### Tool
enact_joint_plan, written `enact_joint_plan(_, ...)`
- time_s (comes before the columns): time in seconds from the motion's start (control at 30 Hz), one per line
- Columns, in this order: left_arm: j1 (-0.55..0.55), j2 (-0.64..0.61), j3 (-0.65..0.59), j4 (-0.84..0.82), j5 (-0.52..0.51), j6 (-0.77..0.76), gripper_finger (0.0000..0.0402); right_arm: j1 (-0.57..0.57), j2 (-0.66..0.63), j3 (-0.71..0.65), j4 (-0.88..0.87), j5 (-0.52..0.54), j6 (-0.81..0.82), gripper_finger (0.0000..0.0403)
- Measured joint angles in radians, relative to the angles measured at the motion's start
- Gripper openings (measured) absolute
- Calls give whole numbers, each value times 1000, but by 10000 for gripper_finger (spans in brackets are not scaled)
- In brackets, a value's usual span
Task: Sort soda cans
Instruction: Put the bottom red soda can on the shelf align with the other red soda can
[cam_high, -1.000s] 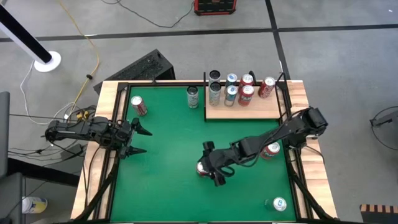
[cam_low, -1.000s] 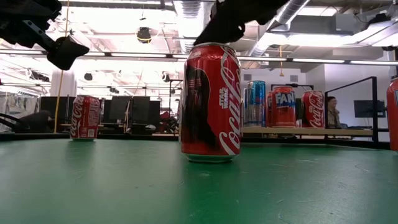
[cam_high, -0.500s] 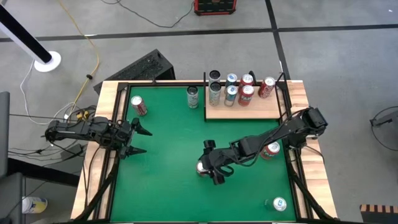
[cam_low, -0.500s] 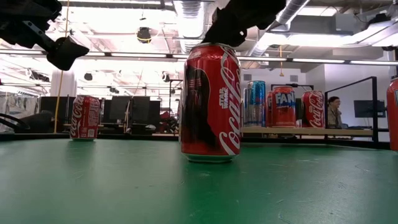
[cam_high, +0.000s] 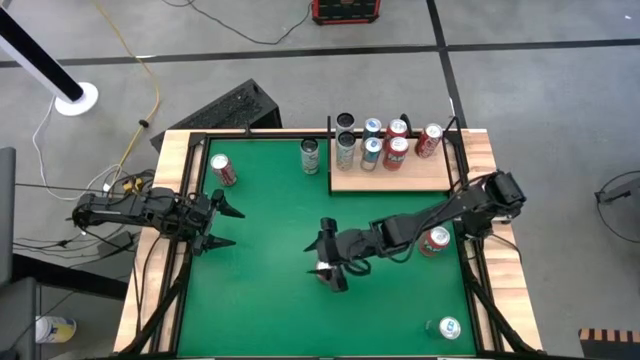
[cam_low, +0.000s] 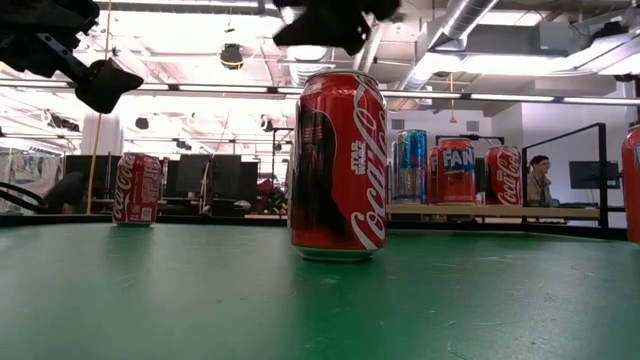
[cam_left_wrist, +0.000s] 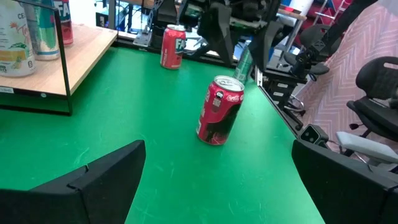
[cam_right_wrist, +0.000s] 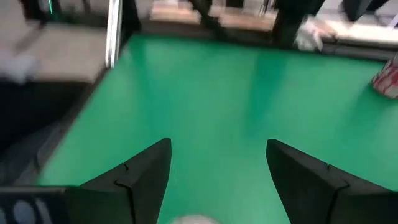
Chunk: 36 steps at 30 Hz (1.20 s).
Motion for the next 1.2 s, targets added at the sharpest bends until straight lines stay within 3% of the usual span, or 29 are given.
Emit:
enact_joint_plan(0.17,0,0,0,0,0,0,391,-36,0,0,156,-2,61,289)
enact_joint_plan(0.37,0,0,0,0,0,0,391,-89,1,0,147,-1,118,292)
enact_joint_plan(0.53,0,0,0,1,0,0,391,-118,1,8,45,-3,184,317)
enact_joint_plan(0.77,0,0,0,1,0,0,391,-120,0,138,-168,-29,203,393)
enact_joint_plan(0.93,0,0,0,1,1,0,391,-89,0,181,-193,-33,202,380)
enact_joint_plan(1.2,0,0,0,1,25,0,391,-6,0,195,-377,-39,207,373)
